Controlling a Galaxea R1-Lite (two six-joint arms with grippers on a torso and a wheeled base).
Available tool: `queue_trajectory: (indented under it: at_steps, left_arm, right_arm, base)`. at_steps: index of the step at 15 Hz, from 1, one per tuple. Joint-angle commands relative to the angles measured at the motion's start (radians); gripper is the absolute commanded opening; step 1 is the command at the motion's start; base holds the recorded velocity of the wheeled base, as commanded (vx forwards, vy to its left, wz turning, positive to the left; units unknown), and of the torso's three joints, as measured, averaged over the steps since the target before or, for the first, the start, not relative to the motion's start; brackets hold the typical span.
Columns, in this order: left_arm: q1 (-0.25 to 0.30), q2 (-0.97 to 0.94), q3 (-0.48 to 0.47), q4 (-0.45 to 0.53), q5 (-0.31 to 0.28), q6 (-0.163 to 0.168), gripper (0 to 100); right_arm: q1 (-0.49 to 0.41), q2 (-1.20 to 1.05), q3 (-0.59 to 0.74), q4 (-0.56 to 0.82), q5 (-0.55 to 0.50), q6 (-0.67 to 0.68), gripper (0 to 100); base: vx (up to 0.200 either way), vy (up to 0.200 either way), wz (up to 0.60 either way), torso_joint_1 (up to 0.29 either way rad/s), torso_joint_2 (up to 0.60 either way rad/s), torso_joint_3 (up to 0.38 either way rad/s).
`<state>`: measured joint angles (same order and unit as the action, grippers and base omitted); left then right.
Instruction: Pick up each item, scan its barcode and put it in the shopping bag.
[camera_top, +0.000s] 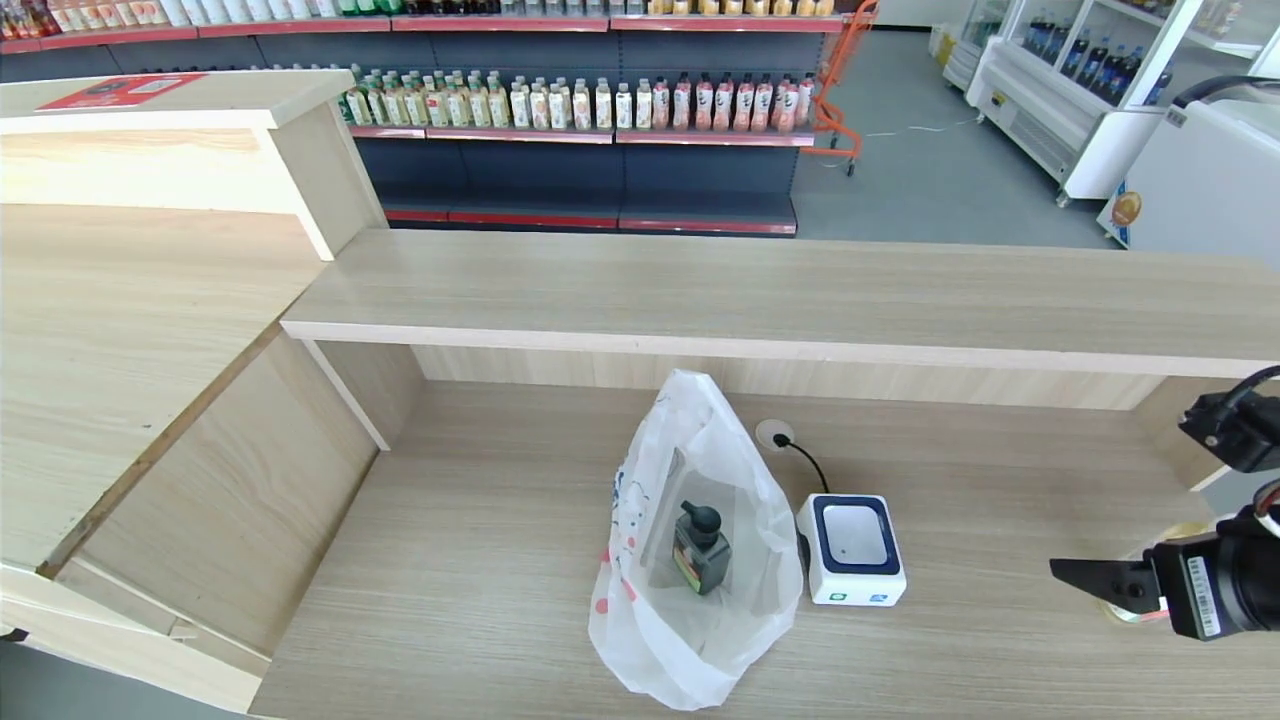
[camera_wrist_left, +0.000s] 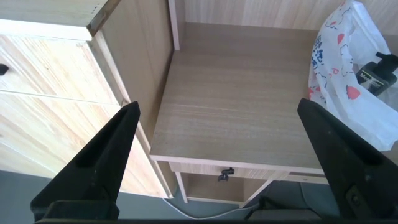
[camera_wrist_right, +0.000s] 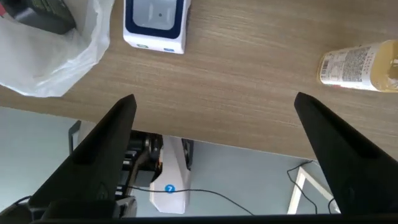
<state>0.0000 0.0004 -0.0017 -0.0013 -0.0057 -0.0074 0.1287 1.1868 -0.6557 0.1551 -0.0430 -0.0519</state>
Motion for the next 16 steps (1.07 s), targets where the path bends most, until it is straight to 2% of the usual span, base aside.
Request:
queue_trajectory:
  at_steps: [1,7,10,12,14,16]
  left_arm:
    - [0.0,0.0,0.0,0.0,0.0,0.0,100]
    - [0.0,0.0,0.0,0.0,0.001,0.0,100]
    - [0.0,0.0,0.0,0.0,0.0,-0.002,100]
    - [0.0,0.0,0.0,0.0,0.0,0.0,100]
    - [0.0,0.0,0.0,0.0,0.0,0.0,100]
    - [0.0,0.0,0.0,0.0,0.0,0.001,100]
  right_arm:
    - [-0.001,-0.021,-0.001,0.0,-0.002,0.007,100]
    - [-0.004,-0.006,0.016,0.006,-0.021,0.023,100]
    - [-0.004,0.024,0.022,0.009,-0.048,0.073,100]
    - [-0.006,0.031,0.025,0.009,-0.06,0.089,100]
    - [-0.043,0.05,0.031,0.012,-0.152,0.089,100]
    - [-0.095,0.063,0.042,0.058,-0.184,0.084,100]
  base:
    - [-0.2,0.0,0.0,0.002,0.0,-0.002]
    - [-0.2,0.0,0.0,0.005,0.01,0.002]
    - [0.0,0.0,0.0,0.0,0.0,0.0]
    - [0.0,-0.2,0.0,0.0,0.0,0.005]
    - [0.0,-0.2,0.0,-0.002,-0.01,0.009]
    - [0.0,-0.2,0.0,0.019,0.0,0.005]
